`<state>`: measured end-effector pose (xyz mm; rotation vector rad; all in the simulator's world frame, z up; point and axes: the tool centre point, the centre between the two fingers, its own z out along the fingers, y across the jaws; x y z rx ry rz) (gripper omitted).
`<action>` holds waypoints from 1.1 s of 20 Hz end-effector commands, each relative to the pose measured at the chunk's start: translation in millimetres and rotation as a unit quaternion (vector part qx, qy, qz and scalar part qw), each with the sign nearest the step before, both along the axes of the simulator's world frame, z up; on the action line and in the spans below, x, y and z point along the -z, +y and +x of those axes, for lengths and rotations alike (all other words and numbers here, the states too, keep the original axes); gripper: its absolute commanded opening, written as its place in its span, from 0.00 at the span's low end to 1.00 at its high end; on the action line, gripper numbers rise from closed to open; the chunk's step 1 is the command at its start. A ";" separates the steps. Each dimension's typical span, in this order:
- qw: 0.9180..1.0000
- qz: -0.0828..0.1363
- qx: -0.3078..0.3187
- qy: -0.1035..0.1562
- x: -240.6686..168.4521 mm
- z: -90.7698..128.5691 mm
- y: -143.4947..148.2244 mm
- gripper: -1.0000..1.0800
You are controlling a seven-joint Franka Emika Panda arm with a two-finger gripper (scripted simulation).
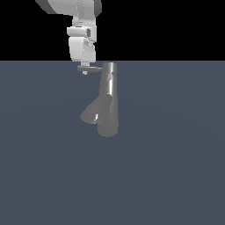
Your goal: Turn on the faucet by rotating a designated handle.
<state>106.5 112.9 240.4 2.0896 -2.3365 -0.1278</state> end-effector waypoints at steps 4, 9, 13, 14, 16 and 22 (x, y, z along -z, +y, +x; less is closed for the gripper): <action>1.000 0.000 0.000 0.000 -7.3 -14.6 2.2 0.00; 1.000 0.000 0.000 0.000 -14.1 -28.1 3.8 0.00; 1.000 0.000 0.000 0.000 -19.6 -39.4 5.4 0.00; 1.000 0.000 0.000 0.000 -21.0 -42.2 5.9 0.00; 1.000 0.000 0.000 0.000 -23.8 -48.0 6.7 0.00; 1.000 0.000 0.000 0.000 -32.7 -65.8 9.4 0.00</action>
